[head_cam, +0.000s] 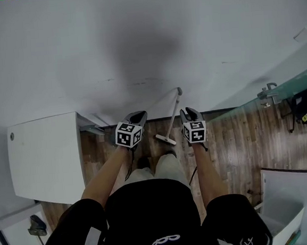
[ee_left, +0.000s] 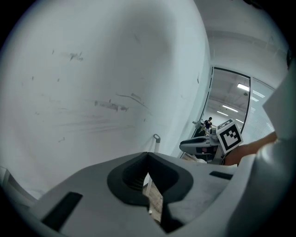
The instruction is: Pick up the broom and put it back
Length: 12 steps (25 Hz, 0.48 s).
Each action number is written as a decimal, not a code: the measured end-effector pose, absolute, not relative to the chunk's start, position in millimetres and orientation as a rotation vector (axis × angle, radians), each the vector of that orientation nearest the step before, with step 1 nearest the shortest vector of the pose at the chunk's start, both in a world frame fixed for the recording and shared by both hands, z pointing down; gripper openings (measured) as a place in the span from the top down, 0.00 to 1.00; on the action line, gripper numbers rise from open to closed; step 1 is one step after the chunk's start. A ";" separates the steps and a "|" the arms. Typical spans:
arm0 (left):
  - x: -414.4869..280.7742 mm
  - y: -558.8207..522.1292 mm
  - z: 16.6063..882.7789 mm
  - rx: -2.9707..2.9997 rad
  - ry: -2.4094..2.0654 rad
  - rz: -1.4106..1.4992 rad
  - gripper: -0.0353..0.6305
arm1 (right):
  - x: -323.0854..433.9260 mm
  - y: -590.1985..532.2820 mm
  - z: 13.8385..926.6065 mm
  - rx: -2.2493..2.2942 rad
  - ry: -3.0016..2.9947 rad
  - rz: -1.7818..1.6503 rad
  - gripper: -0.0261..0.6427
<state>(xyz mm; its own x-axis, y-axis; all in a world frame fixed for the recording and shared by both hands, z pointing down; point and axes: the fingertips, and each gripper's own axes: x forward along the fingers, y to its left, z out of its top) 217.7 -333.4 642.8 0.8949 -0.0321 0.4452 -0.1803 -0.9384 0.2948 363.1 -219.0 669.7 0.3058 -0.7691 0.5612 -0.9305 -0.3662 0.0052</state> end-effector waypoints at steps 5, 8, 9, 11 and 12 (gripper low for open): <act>198.6 -321.6 621.2 2.741 -0.199 0.578 0.92 | 337.9 -199.7 641.9 2.262 -1.586 0.617 0.88; 189.0 -311.9 609.4 2.736 -0.235 0.544 0.92 | 327.4 -184.3 629.2 2.258 -1.633 0.603 0.91; 186.9 -308.0 605.9 2.738 -0.246 0.537 0.92 | 325.3 -179.1 624.4 2.260 -1.645 0.597 0.92; 184.6 -297.0 599.2 2.749 -0.262 0.530 0.92 | 322.2 -167.3 613.5 2.266 -1.669 0.580 0.92; 184.2 -289.7 595.6 2.754 -0.269 0.526 0.92 | 321.0 -160.1 607.6 2.268 -1.680 0.571 0.92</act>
